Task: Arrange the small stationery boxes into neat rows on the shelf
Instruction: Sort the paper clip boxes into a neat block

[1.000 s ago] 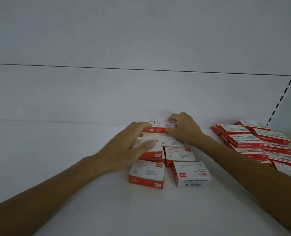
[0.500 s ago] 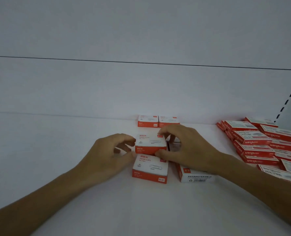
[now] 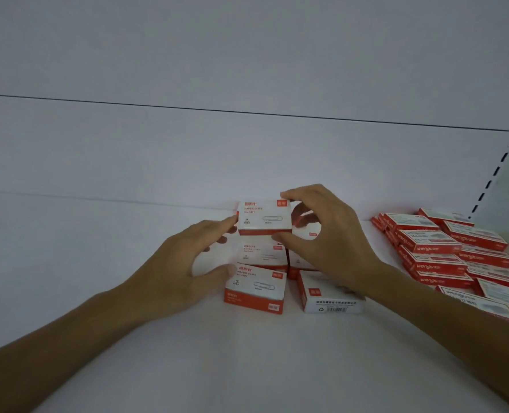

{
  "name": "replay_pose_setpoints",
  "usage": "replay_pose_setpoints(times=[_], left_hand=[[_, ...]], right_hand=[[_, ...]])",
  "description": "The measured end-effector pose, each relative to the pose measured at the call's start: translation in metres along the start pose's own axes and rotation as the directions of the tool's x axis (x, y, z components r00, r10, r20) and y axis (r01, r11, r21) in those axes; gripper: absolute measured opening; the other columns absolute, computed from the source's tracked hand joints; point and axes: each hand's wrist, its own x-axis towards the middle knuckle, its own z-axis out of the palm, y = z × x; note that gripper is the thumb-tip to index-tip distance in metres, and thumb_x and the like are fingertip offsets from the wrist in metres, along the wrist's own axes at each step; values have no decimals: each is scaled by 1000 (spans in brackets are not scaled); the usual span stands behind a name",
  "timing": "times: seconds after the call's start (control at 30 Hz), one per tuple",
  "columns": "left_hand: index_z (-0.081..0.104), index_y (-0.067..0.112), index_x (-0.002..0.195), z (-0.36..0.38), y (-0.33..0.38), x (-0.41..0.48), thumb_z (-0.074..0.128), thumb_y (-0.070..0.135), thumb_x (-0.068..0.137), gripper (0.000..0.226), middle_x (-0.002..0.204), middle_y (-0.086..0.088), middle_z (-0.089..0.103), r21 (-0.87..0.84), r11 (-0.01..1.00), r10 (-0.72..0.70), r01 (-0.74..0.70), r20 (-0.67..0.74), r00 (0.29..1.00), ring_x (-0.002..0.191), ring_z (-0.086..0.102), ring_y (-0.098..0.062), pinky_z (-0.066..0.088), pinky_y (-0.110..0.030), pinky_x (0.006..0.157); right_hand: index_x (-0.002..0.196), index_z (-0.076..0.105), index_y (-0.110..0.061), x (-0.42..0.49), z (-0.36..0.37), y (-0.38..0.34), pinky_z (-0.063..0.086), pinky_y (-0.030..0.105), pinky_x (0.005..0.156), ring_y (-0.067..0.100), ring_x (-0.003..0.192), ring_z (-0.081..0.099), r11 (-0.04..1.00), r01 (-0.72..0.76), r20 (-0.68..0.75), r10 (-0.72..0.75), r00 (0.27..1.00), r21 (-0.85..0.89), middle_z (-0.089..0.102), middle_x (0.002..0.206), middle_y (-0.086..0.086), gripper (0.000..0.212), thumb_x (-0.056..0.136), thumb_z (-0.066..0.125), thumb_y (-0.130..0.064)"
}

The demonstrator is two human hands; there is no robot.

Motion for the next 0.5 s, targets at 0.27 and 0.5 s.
replay_pose_setpoints(times=[0.27,0.5], left_hand=[[4,52,124,-8,20,8,50,45,71,70,131,25,30,91,993,78,-70,-90,993,125,31,-2,35,-29,103],[0,51,126,-19,26,11,48,46,72,73,139,32,11,121,981,162,-153,-68,984,131,15,4,22,-26,107]], right_hand=[[126,50,-9,29,-8,-17,42,3,73,9,91,54,993,55,-114,-68,991,-108,55,119,6,53,79,69,-23],[132,43,-19,31,-1,-19,40,-2,65,6,93,50,998,-25,-191,13,981,-63,53,123,4,59,79,70,-26]])
